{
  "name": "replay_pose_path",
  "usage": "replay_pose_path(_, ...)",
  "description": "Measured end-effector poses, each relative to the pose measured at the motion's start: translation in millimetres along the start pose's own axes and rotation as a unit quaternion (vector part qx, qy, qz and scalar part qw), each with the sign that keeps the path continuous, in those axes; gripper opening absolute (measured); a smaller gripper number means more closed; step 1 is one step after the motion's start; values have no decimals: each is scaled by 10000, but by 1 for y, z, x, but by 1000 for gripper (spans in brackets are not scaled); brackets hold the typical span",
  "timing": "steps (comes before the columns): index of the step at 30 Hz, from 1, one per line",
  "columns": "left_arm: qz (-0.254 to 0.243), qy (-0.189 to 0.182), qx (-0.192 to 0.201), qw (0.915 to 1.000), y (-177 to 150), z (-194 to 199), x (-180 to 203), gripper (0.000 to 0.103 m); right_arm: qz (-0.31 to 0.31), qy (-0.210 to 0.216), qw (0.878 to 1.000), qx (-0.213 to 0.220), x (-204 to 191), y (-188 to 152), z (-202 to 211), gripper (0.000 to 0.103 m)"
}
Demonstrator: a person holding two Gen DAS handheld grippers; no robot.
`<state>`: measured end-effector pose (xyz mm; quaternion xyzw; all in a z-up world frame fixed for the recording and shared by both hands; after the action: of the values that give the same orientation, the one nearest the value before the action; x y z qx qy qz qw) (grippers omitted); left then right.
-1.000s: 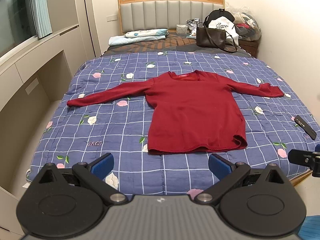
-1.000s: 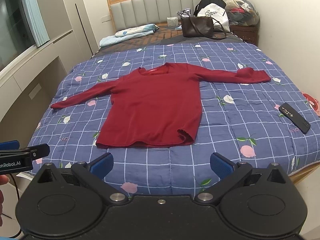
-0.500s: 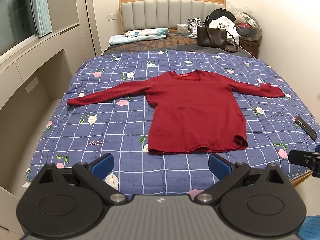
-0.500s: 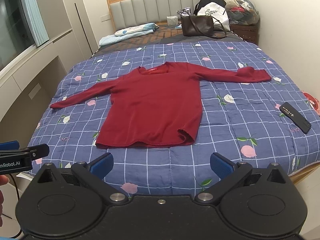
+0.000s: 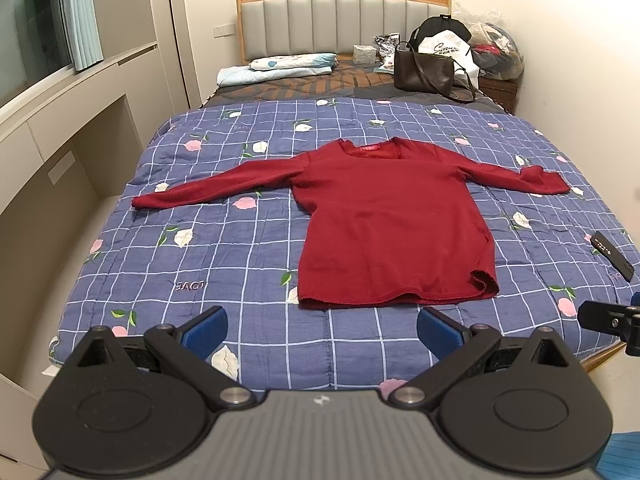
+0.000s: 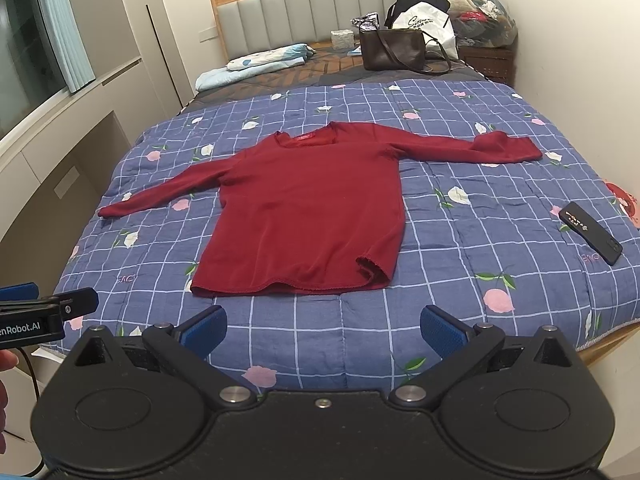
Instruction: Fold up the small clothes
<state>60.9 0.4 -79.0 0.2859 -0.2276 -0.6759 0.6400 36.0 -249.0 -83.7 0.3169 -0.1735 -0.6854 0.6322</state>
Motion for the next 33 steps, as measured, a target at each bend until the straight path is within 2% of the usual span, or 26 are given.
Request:
replay_pose_path(20,-78,-264,-209,9994,2,-20,-25,103,-199,-255,9994,-103,-17,0,-10,103)
replay_pose_path(33,-54,-208,-711,9972,9,-47,-43,103,-147,-361,9987,-326,-34,7,-27,103)
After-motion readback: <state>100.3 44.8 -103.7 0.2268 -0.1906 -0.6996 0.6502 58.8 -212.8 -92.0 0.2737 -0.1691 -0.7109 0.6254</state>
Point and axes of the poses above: each gripper's, at about its wrist camera, not at the fingertips, and z roughly against the way its jaws point, x to its right, y to its top, the point moved 8 cm from there along -z, roughly the way its jaws point, and after that the axes turned 4 degrees about y, right-handed, at the moved point
